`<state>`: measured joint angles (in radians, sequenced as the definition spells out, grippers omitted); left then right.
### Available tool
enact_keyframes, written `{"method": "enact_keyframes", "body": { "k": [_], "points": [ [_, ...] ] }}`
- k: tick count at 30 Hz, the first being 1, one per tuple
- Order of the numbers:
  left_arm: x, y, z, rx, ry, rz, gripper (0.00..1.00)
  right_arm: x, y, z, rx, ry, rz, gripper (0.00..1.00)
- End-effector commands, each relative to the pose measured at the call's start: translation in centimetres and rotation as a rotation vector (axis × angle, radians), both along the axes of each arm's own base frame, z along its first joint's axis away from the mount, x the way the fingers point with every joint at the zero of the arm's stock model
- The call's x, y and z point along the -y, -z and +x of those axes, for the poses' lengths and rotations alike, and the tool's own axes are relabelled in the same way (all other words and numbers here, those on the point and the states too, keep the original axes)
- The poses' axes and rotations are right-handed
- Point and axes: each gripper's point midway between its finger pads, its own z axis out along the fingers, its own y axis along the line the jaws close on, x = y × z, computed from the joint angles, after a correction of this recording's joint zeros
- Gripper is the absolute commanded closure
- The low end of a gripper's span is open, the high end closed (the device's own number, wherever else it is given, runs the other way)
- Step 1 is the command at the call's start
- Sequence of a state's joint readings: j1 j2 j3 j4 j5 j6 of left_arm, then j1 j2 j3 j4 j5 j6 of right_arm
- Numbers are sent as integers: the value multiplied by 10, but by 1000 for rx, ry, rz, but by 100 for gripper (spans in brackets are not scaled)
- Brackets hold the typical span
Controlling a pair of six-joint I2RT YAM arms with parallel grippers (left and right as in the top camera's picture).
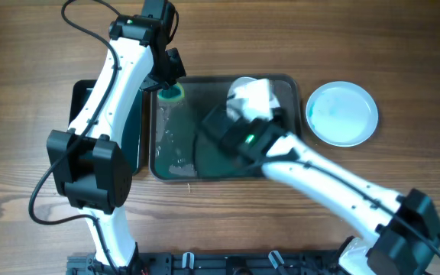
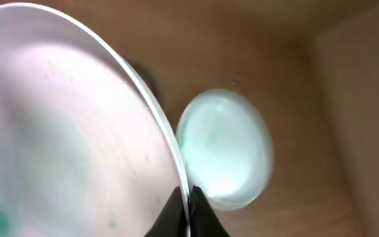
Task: Clean dirty plates on tray and stack at the side
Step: 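Lift the last plate with the right gripper and stack it right, then lower the sponge into the black sponge tray and release it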
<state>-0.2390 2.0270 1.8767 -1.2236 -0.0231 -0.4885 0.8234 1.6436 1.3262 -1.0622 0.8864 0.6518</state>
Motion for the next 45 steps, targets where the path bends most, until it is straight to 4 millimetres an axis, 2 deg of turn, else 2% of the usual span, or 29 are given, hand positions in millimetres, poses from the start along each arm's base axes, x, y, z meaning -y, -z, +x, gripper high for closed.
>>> {"method": "enact_keyframes", "body": {
  "k": [1, 4, 7, 9, 10, 12, 16, 19, 21, 22, 25, 28, 31, 32, 34, 36, 38, 41, 43, 45],
  "points": [
    [3, -11, 1, 28, -10, -25, 96, 13, 12, -6, -165, 141, 412, 95],
    [3, -11, 1, 27, -9, -25, 96, 50, 0, 7, -198, 208, 613, 96],
    [3, -11, 1, 27, -9, -25, 96, 113, -10, 23, -156, 322, 760, 96],
    [3, -11, 1, 27, -9, -25, 96, 170, -4, 25, -120, 465, 766, 96],
    [3, -11, 1, 27, -9, -25, 96, 192, 2, 24, -116, 521, 761, 96],
    [3, -11, 1, 27, -9, -25, 96, 224, 15, 24, -119, 608, 755, 96],
    [3, -11, 1, 28, -9, -25, 96, 254, 52, 22, -193, 710, 730, 96],
    [3, -11, 1, 27, -9, -25, 96, 262, 80, 21, -264, 756, 683, 96],
    [3, -11, 1, 27, -9, -25, 96, 263, 96, 20, -307, 772, 672, 96],
    [3, -11, 1, 27, -9, -25, 96, 263, 102, 19, -323, 778, 670, 92],
    [3, -11, 1, 28, -9, -25, 96, 260, 110, 18, -355, 775, 677, 51],
    [1, -12, 1, 26, 27, -16, 96, 242, 98, 25, -394, 637, 748, 47],
    [-11, -20, -14, -8, 80, 13, 96, 224, 67, 35, -377, 498, 797, 44],
    [-20, -24, -19, -18, 84, 36, 96, 216, 54, 39, -363, 441, 812, 42],
    [-48, -31, -32, -52, 39, 109, 96, 189, 21, 50, -308, 284, 843, 28],
    [-75, -33, -42, -96, -6, 172, 96, 173, 8, 52, -282, 225, 831, 25],
    [-104, -28, -48, -129, -44, 242, 96, 152, 4, 52, -302, 150, 811, 26],
    [-146, -15, -58, -182, -93, 360, 96, 126, 9, 49, -354, 91, 789, 25],
    [-171, 1, -67, -217, -131, 419, 96, 113, 11, 48, -368, 61, 775, 25],
    [-183, 25, -74, -247, -123, 417, 96, 107, 11, 49, -370, 44, 752, 25]
  ]
}}
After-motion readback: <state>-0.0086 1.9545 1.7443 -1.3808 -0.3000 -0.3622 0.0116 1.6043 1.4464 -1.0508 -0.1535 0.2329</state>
